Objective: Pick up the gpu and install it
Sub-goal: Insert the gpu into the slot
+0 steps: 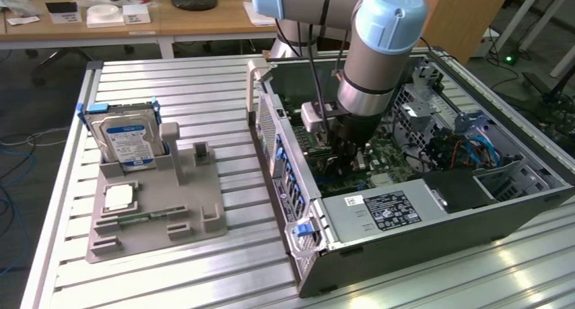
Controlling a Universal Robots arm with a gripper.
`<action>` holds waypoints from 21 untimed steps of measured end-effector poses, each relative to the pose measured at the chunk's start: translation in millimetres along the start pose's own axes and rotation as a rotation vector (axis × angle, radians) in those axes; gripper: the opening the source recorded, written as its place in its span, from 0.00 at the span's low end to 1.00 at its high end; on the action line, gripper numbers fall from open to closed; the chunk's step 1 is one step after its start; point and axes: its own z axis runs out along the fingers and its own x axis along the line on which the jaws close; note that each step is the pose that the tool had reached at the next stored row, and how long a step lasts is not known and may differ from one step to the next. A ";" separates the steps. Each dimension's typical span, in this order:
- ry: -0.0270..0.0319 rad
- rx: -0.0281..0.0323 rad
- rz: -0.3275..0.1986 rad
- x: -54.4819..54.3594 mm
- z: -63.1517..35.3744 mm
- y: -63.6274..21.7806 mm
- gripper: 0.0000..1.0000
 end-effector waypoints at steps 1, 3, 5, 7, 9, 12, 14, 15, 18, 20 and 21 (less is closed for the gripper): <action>0.0000 0.0000 0.000 0.0 0.7 0.0 0.28; -0.0001 0.0000 0.000 0.1 1.2 0.0 0.28; -0.0005 0.0002 0.000 0.0 2.1 0.1 0.28; 0.0004 0.0000 0.000 -0.3 3.6 0.6 0.28; 0.0007 0.0000 0.000 -0.4 4.8 1.1 0.28; 0.0001 0.0004 0.000 -0.5 5.2 1.3 0.28; -0.0001 0.0005 0.000 -0.5 5.2 1.4 0.28; -0.0002 0.0005 0.000 -0.6 5.2 1.4 0.28; -0.0005 0.0006 0.000 -0.6 5.3 1.6 0.28; -0.0029 0.0003 0.000 -0.8 6.1 1.9 0.29; -0.0040 0.0010 0.000 -1.0 6.4 1.8 0.29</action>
